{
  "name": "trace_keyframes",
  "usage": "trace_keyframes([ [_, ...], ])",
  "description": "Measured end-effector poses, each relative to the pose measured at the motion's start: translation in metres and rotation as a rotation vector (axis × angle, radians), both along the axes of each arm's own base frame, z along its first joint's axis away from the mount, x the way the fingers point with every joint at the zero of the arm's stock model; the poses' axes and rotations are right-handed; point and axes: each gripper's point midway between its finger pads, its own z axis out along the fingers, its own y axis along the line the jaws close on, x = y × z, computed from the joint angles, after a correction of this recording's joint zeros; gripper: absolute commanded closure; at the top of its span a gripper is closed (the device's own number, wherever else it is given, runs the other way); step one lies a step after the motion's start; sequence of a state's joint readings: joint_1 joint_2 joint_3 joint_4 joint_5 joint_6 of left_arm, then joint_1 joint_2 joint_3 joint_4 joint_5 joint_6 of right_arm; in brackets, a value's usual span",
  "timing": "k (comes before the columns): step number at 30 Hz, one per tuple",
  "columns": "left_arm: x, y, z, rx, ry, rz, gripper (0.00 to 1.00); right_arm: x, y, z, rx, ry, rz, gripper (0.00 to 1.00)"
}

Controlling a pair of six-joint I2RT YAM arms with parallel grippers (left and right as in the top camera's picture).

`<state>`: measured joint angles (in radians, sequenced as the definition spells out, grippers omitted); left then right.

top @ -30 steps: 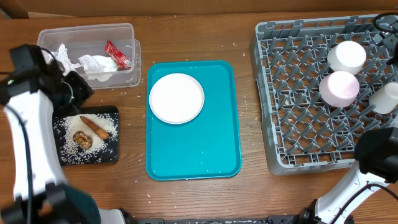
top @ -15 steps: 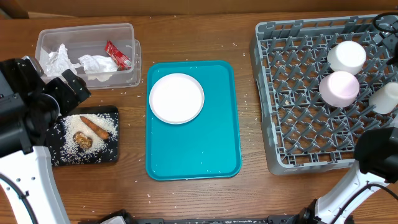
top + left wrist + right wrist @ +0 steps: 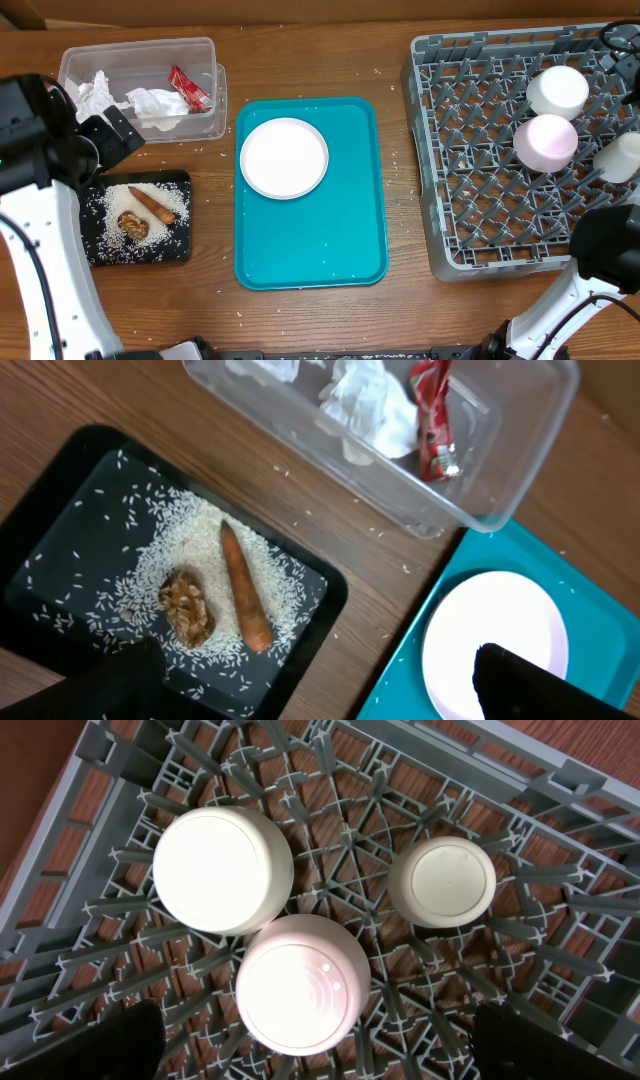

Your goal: Sort waste into correct bins and load items into the dishwasher

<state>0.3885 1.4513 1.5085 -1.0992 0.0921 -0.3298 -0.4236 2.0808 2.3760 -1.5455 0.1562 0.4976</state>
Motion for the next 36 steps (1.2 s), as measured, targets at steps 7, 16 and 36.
trace_keyframes([
  [7,0.010,0.004,-0.035,-0.041,0.096,0.004,0.00,0.017,0.021,0.001,0.130,-0.091,0.024,0.00],
  [16,0.007,0.028,-0.075,0.047,0.258,0.015,0.00,0.035,0.083,0.010,0.435,-0.197,0.158,0.00],
  [36,-0.044,0.085,-0.070,0.419,0.571,0.031,0.00,0.031,0.355,0.003,0.288,-0.048,0.887,0.00],
])
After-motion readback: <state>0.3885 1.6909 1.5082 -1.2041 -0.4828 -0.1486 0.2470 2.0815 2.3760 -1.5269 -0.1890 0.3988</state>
